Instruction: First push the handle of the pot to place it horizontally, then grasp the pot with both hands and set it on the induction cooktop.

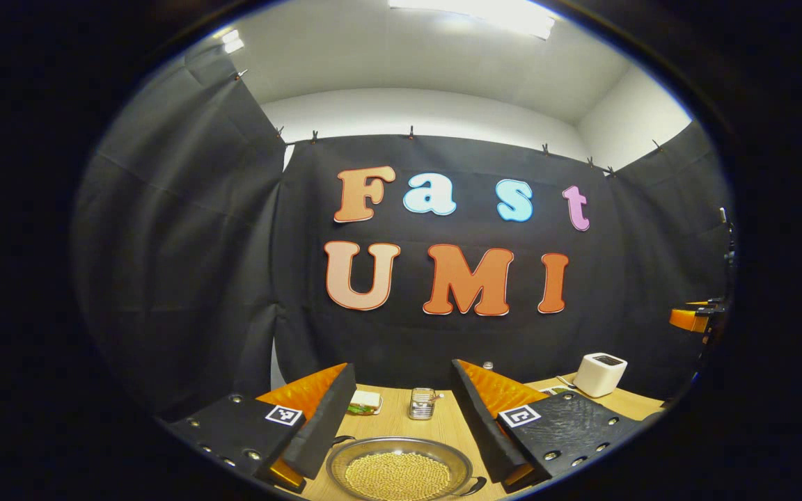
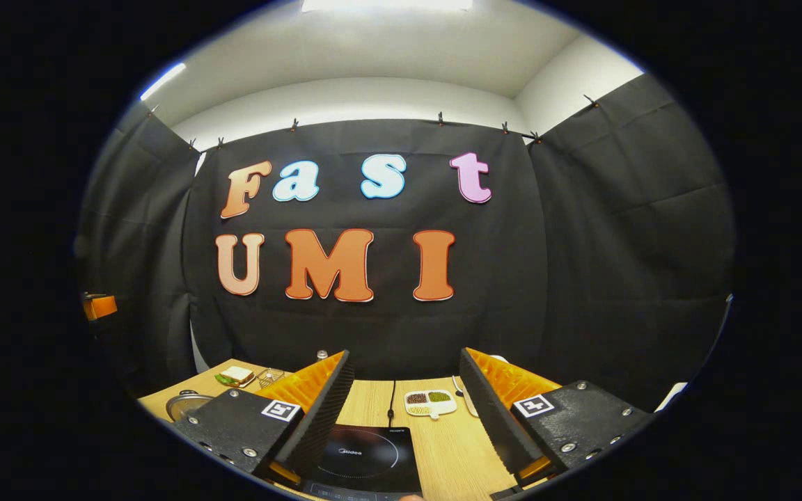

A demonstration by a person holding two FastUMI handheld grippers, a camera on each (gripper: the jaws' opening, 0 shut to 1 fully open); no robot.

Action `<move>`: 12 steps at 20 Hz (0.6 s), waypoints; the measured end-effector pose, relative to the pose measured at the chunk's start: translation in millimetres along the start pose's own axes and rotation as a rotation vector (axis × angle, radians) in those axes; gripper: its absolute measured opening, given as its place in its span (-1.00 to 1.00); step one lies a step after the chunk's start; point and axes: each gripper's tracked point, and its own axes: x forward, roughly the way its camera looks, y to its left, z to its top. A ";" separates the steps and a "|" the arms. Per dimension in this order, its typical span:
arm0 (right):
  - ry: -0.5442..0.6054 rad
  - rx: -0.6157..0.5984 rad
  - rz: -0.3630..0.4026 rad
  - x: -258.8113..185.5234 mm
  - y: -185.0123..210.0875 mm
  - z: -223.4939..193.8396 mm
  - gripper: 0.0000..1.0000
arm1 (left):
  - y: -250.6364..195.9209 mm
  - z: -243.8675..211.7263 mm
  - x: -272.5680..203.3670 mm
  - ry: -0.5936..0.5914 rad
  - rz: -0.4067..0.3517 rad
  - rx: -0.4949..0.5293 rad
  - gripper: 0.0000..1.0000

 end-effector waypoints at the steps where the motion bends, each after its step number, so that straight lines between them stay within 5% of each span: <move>1: -0.001 0.001 -0.002 0.1 -0.5 0.3 0.92 | -2.1 0.5 0.3 -0.002 -0.001 0.002 0.73; 4: 0.000 0.003 -0.005 -0.8 -5.7 -1.6 0.92 | -10.9 -1.3 0.3 -0.001 -0.020 0.004 0.75; 8: 0.003 0.007 -0.015 -1.1 -11.5 -4.6 0.92 | -30.5 -11.1 -0.7 0.020 -0.095 0.015 0.34; 12: 0.009 0.032 -0.019 1.7 -14.0 -5.8 0.91 | -36.7 -18.8 0.1 0.051 -0.121 0.043 -0.32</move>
